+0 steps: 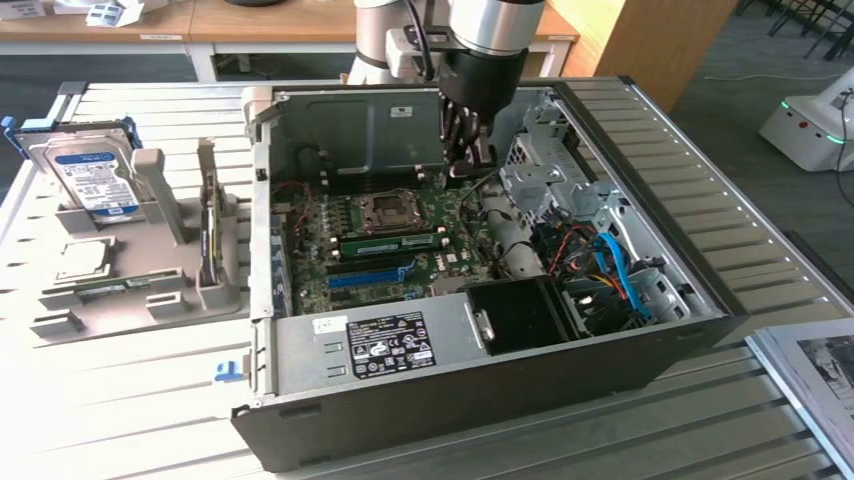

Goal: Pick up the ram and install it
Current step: 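Press down the ram until it locks into place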

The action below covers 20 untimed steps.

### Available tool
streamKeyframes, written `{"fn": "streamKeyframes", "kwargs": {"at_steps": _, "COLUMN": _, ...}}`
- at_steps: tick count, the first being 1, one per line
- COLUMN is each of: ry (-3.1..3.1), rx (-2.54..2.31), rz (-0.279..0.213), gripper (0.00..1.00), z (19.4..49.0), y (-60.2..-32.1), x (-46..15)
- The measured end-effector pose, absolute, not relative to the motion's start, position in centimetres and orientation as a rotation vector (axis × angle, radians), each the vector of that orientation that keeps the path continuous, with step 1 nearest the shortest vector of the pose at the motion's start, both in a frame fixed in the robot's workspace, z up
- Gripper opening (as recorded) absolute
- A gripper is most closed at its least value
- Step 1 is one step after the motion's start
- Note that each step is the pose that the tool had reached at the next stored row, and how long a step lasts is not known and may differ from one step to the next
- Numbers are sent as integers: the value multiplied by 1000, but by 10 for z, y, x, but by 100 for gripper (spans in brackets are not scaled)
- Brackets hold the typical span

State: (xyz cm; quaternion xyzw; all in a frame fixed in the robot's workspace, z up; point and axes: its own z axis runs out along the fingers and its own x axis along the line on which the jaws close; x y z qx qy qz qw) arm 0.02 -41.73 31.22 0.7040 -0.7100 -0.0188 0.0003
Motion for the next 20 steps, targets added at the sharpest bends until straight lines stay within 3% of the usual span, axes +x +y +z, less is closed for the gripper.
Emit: {"fn": "streamKeyframes", "kwargs": {"at_steps": 20, "ry": -2230, "rx": 2211, "rz": -59, "gripper": 10, "z": 303, "y": -417, "x": 0}}
